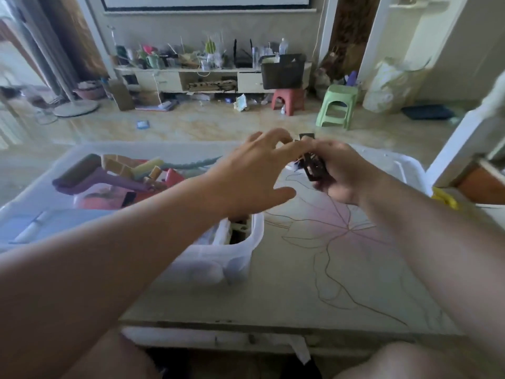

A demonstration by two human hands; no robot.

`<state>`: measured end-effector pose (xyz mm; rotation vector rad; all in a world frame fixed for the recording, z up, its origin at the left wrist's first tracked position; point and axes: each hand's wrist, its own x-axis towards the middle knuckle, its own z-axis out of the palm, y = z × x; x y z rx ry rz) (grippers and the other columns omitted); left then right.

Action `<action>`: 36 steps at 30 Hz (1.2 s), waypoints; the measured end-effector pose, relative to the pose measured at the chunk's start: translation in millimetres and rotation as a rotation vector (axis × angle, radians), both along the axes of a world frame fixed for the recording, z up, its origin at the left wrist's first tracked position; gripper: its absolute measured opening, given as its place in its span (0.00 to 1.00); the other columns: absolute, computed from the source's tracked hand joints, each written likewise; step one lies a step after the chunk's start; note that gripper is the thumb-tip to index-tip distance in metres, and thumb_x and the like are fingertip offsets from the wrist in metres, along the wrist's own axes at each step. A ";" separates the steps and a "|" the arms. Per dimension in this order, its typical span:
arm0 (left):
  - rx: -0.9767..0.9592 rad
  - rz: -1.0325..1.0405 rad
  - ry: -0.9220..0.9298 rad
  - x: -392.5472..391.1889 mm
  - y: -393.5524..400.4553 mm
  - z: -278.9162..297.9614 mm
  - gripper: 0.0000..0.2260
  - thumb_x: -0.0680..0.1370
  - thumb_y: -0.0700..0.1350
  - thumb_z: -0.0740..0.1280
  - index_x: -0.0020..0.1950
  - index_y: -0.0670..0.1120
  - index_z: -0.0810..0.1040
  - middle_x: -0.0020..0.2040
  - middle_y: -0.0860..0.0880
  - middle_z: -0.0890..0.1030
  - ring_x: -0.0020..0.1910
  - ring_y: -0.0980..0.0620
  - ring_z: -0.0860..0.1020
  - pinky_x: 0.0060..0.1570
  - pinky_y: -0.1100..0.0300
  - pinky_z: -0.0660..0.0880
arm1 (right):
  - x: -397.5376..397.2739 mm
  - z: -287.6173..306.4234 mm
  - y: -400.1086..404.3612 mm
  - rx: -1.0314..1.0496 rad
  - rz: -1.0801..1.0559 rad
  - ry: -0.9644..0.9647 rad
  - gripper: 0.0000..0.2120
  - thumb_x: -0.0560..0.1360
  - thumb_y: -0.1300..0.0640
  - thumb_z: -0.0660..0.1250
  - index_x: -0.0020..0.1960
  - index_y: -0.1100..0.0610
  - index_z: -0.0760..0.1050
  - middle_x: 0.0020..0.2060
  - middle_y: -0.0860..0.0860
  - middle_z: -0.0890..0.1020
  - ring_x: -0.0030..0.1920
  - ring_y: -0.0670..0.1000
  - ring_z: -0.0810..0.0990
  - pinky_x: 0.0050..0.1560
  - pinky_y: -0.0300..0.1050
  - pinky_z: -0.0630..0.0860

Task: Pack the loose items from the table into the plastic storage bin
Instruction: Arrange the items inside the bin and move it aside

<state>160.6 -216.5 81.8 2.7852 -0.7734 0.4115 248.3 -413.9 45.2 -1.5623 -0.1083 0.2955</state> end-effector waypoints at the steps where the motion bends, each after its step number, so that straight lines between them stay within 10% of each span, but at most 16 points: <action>1: -0.054 -0.003 -0.015 -7.9 12.7 9.5 0.35 0.75 0.54 0.74 0.79 0.58 0.64 0.68 0.49 0.72 0.64 0.46 0.73 0.64 0.53 0.74 | -9.7 21.1 17.3 0.013 0.083 -0.039 0.24 0.77 0.43 0.73 0.64 0.57 0.76 0.46 0.56 0.85 0.39 0.50 0.79 0.31 0.42 0.67; 4: -0.256 0.058 -0.087 -31.8 53.8 35.5 0.28 0.75 0.53 0.76 0.73 0.54 0.71 0.57 0.53 0.77 0.51 0.55 0.78 0.50 0.69 0.76 | -43.7 65.7 73.5 -0.008 0.193 -0.128 0.24 0.79 0.43 0.71 0.66 0.58 0.74 0.49 0.56 0.87 0.42 0.50 0.82 0.33 0.43 0.73; 7: -0.386 0.241 -0.106 -52.8 99.0 47.1 0.20 0.75 0.54 0.76 0.64 0.58 0.73 0.47 0.58 0.82 0.42 0.60 0.81 0.42 0.63 0.79 | -70.7 79.0 126.1 -0.144 0.202 -0.246 0.12 0.82 0.47 0.67 0.62 0.52 0.79 0.48 0.54 0.86 0.40 0.50 0.80 0.38 0.45 0.78; 13: -0.434 0.514 0.006 -64.8 190.7 24.2 0.12 0.75 0.57 0.76 0.55 0.61 0.77 0.44 0.59 0.84 0.36 0.60 0.84 0.31 0.64 0.79 | -104.9 69.0 207.9 -0.475 0.325 -0.483 0.23 0.77 0.50 0.73 0.71 0.44 0.77 0.50 0.45 0.86 0.47 0.46 0.86 0.50 0.42 0.82; 21: -0.163 0.526 0.060 -43.8 262.8 -23.4 0.14 0.79 0.48 0.66 0.59 0.66 0.81 0.48 0.64 0.86 0.48 0.59 0.83 0.47 0.57 0.81 | -62.5 22.8 289.2 -1.141 0.195 -0.832 0.08 0.76 0.54 0.70 0.55 0.49 0.80 0.46 0.50 0.80 0.55 0.57 0.77 0.47 0.50 0.75; 25: -0.236 0.572 0.029 -56.7 292.7 -28.2 0.16 0.77 0.50 0.63 0.62 0.61 0.82 0.56 0.58 0.85 0.54 0.55 0.82 0.53 0.57 0.79 | -33.5 3.1 293.8 -1.220 0.072 -0.749 0.10 0.78 0.56 0.66 0.57 0.47 0.80 0.40 0.48 0.76 0.58 0.58 0.75 0.50 0.51 0.77; 28: -0.194 0.763 -0.045 -71.5 327.1 -31.0 0.15 0.77 0.55 0.64 0.62 0.63 0.81 0.62 0.53 0.81 0.62 0.42 0.77 0.60 0.48 0.75 | -23.0 -8.8 291.6 -1.278 0.080 -0.723 0.13 0.80 0.53 0.63 0.62 0.44 0.81 0.56 0.49 0.79 0.61 0.58 0.72 0.53 0.54 0.76; 36: -0.241 1.001 0.408 -80.1 356.1 -51.9 0.19 0.83 0.46 0.62 0.73 0.44 0.72 0.67 0.39 0.78 0.64 0.38 0.77 0.60 0.50 0.74 | -33.0 -12.9 280.3 -1.239 0.070 -0.706 0.19 0.78 0.46 0.60 0.65 0.48 0.79 0.66 0.46 0.78 0.65 0.58 0.72 0.61 0.56 0.75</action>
